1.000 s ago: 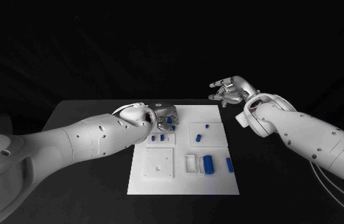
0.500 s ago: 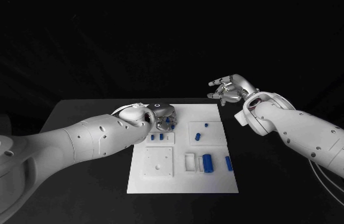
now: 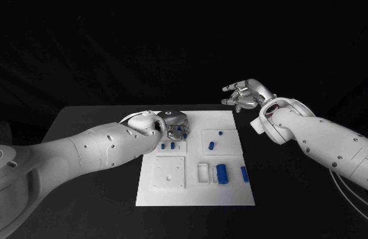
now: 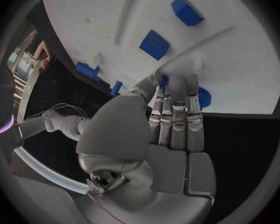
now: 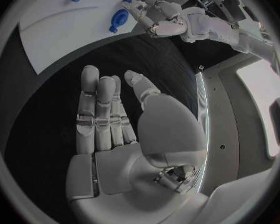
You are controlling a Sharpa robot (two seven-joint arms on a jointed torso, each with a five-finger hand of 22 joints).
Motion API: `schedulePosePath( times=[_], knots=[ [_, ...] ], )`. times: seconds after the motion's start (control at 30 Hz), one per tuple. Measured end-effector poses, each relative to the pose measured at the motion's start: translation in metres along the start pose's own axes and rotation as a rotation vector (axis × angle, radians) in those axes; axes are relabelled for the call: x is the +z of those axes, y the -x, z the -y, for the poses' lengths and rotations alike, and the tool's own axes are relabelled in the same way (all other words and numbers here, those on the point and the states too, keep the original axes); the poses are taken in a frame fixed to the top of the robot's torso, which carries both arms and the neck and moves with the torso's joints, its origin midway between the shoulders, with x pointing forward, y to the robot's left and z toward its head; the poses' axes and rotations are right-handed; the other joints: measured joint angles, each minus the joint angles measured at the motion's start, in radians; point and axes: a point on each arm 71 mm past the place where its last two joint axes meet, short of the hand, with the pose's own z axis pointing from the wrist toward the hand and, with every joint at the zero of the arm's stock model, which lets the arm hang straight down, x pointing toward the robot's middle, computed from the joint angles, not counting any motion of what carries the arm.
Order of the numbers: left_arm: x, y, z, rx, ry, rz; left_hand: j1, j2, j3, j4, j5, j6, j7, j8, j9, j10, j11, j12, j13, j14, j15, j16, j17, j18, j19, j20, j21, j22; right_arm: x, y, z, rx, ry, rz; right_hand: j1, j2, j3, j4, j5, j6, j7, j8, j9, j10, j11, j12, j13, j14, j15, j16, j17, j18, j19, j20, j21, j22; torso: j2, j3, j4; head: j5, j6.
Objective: Assemble the parts on the task board
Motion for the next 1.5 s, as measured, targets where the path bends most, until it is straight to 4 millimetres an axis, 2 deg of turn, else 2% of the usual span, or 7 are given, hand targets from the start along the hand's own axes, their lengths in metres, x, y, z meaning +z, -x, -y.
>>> schedulePosePath(
  times=[0.2,0.37,0.6,0.73,0.97,1.23,1.5],
  knots=[
    [0.001,-0.001,-0.001,0.000,0.002,-0.001,0.000,0.000,-0.007,0.007,0.000,0.039,0.003,0.000,0.000,0.043,-0.007,0.000,0.000,0.006,-0.005,0.025,0.007,0.000,0.000,0.000,0.008,0.000,0.000,0.000,0.000,0.000,0.000,0.000,0.000,0.000,0.001,-0.001,0.002,0.000,0.000,0.000,0.000,0.000,0.000,0.000,-0.001,0.000,0.000,0.000,-0.001,0.000,0.000,0.000,0.000,0.001,0.000,-0.0004,-0.0003,0.000,-0.001],
    [0.001,-0.001,-0.001,0.000,0.003,-0.002,0.007,0.015,-0.015,0.015,0.000,0.061,-0.001,0.000,0.000,0.065,-0.011,0.000,0.000,0.009,-0.002,0.042,0.013,0.000,0.000,0.000,0.016,0.000,0.000,0.000,0.000,0.001,0.000,0.000,0.000,0.000,0.001,-0.001,0.002,0.000,0.000,0.000,0.000,0.000,0.000,0.000,-0.001,0.000,0.000,0.000,-0.001,0.000,0.000,0.000,0.000,0.001,0.000,-0.0004,-0.0006,0.000,-0.001],
    [0.002,-0.001,-0.002,0.000,0.005,0.001,0.010,0.036,-0.035,0.018,-0.001,0.108,-0.011,-0.005,-0.001,0.106,-0.024,-0.001,-0.001,0.028,-0.009,0.069,0.020,0.000,0.006,-0.006,0.031,0.000,0.000,-0.001,0.000,0.002,0.001,-0.001,0.000,0.000,0.001,-0.001,0.006,0.004,0.004,0.000,0.000,0.000,0.000,0.000,-0.003,0.001,0.000,0.000,-0.001,0.000,0.000,0.000,0.000,0.002,0.000,-0.0001,-0.0006,0.000,-0.002],
    [0.001,-0.001,-0.002,0.000,0.006,0.009,0.015,0.046,-0.047,0.011,0.006,0.131,-0.012,-0.008,-0.001,0.121,-0.032,-0.001,0.000,0.043,-0.014,0.074,0.022,0.000,0.011,-0.011,0.043,0.002,0.000,-0.001,0.000,0.002,0.001,-0.001,0.000,0.000,0.004,-0.004,0.006,0.007,0.000,0.000,0.000,0.000,0.000,0.000,-0.003,0.001,0.000,0.000,-0.003,-0.001,0.000,0.000,-0.004,0.002,0.000,0.0001,-0.0006,-0.001,-0.002],
    [-0.001,-0.002,-0.004,-0.002,0.008,0.029,0.015,0.065,-0.059,-0.001,0.015,0.134,-0.012,-0.005,0.001,0.123,-0.031,-0.001,0.000,0.051,-0.015,0.076,0.022,0.000,0.011,-0.011,0.061,0.002,0.000,-0.001,0.000,0.002,0.001,-0.001,0.000,0.000,0.004,-0.004,0.006,0.007,0.000,0.000,0.000,0.000,0.000,0.000,-0.003,0.001,0.000,0.000,-0.003,0.002,0.000,0.000,-0.004,0.003,0.000,-0.0001,0.0000,-0.001,-0.001],
    [-0.007,0.002,-0.010,-0.020,0.013,0.070,0.015,0.065,-0.062,-0.004,0.015,0.134,-0.012,-0.005,0.001,0.123,-0.030,-0.001,0.000,0.056,-0.012,0.076,0.020,0.000,0.011,-0.011,0.066,0.002,0.000,0.000,0.000,0.001,0.001,0.000,0.000,0.000,0.004,-0.004,0.012,0.007,0.000,0.000,0.000,0.000,0.000,0.000,-0.005,0.001,0.000,0.000,-0.003,0.009,0.000,0.000,-0.004,0.004,0.000,-0.0009,0.0012,-0.001,0.002],
    [-0.017,0.016,-0.015,-0.080,0.017,0.124,0.015,0.065,-0.059,-0.007,0.015,0.133,-0.012,-0.005,0.002,0.123,-0.030,-0.001,0.000,0.056,-0.012,0.072,0.020,0.000,0.011,-0.011,0.070,0.001,0.000,0.001,0.001,-0.001,-0.001,0.002,0.000,0.000,0.004,-0.004,0.012,0.007,0.000,0.000,0.000,0.000,0.000,0.000,-0.004,0.001,0.000,0.000,-0.003,0.009,0.000,0.000,-0.004,0.004,-0.002,-0.0010,0.0029,0.003,0.005]
  ],
)
